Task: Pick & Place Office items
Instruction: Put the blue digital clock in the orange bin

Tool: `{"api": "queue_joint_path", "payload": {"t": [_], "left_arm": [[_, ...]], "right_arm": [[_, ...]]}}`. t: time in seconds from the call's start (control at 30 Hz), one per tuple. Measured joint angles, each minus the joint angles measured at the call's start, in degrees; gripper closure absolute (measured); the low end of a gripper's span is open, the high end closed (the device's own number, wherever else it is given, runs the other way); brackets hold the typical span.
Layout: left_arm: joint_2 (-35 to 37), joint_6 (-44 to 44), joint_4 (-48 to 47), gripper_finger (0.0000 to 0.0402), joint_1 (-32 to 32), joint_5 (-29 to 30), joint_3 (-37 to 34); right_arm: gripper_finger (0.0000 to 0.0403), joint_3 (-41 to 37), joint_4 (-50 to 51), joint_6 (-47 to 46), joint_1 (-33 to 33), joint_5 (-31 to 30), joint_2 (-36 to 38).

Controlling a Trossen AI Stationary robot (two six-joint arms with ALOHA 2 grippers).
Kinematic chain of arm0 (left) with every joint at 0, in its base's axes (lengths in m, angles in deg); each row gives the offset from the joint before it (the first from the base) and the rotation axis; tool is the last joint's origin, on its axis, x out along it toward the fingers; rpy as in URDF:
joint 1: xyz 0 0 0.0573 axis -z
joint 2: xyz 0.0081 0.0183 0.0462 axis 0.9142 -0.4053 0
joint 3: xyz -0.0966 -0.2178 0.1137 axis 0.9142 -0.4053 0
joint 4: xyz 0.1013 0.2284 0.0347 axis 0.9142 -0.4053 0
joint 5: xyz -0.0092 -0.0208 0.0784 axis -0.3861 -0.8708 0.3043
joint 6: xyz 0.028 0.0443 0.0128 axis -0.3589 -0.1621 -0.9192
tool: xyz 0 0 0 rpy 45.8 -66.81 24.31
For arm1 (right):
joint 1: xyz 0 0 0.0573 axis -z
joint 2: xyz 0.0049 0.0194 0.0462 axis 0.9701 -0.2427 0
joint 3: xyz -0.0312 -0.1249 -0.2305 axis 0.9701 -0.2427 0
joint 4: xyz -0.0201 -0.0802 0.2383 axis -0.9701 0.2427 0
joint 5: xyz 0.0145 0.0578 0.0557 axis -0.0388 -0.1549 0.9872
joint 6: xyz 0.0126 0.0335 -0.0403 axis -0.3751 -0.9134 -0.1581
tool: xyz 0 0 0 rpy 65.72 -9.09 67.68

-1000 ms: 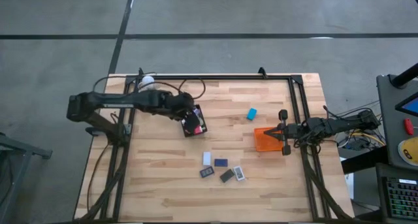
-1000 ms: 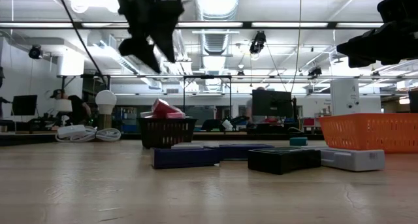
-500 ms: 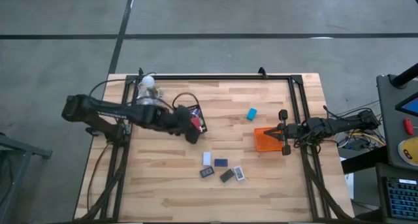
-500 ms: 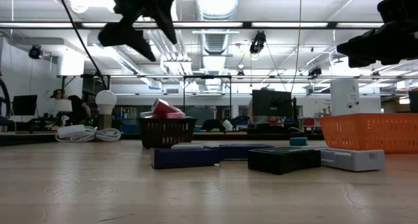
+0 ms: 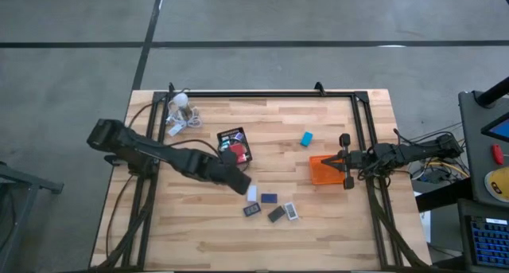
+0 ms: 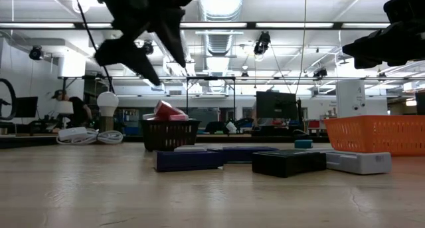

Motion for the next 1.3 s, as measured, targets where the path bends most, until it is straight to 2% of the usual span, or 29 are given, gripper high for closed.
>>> {"api": "queue_joint_path", "payload": {"t": [0.13, 0.3, 0.37, 0.53, 0.73, 0.87, 0.93, 1.13, 1.23, 1.3], "left_arm": [[-2.4, -11.2, 6.9, 0.0126, 0.0, 0.2, 0.0], [-4.5, -37.8, 16.1, 0.0126, 0.0, 1.0, 0.0], [-5.0, -43.9, 18.2, 0.0126, 0.1, 1.3, 0.0], [-5.2, -42.3, 18.3, 0.0126, 0.6, 7.6, -0.9], [-4.7, -38.7, 18.2, 0.0126, 0.9, 10.1, -2.9], [-4.5, -31.5, 22.2, 0.0126, 1.4, 24.8, -3.0], [-4.4, -32.4, 23.0, 0.0126, 1.5, 28.8, -3.0], [-3.6, -52.7, 24.7, 0.0126, -2.3, 25.4, -1.1], [-1.9, -54.9, 24.4, 0.0126, -6.5, 24.7, 1.4], [-1.1, -55.9, 24.4, 0.0126, -8.9, 20.8, 1.7]], "right_arm": [[0.0394, 0.0, 0.0, 0.0, 0.0, 0.0, 0.0], [0.0394, 0.0, 0.0, 0.0, 0.0, 0.0, 0.0], [0.0394, 0.0, 0.0, 0.0, 0.0, 0.0, 0.0], [0.0394, 0.0, 0.0, 0.0, 0.0, 0.0, 0.0], [0.0394, 0.0, 0.0, 0.0, 0.0, 0.0, 0.0], [0.0394, 0.0, 0.0, 0.0, 0.0, 0.0, 0.0], [0.0394, 0.0, 0.0, 0.0, 0.0, 0.0, 0.0], [0.0394, 0.0, 0.0, 0.0, 0.0, 0.0, 0.0], [0.0394, 0.0, 0.0, 0.0, 0.0, 0.0, 0.0], [0.0394, 0.0, 0.0, 0.0, 0.0, 0.0, 0.0]]}}
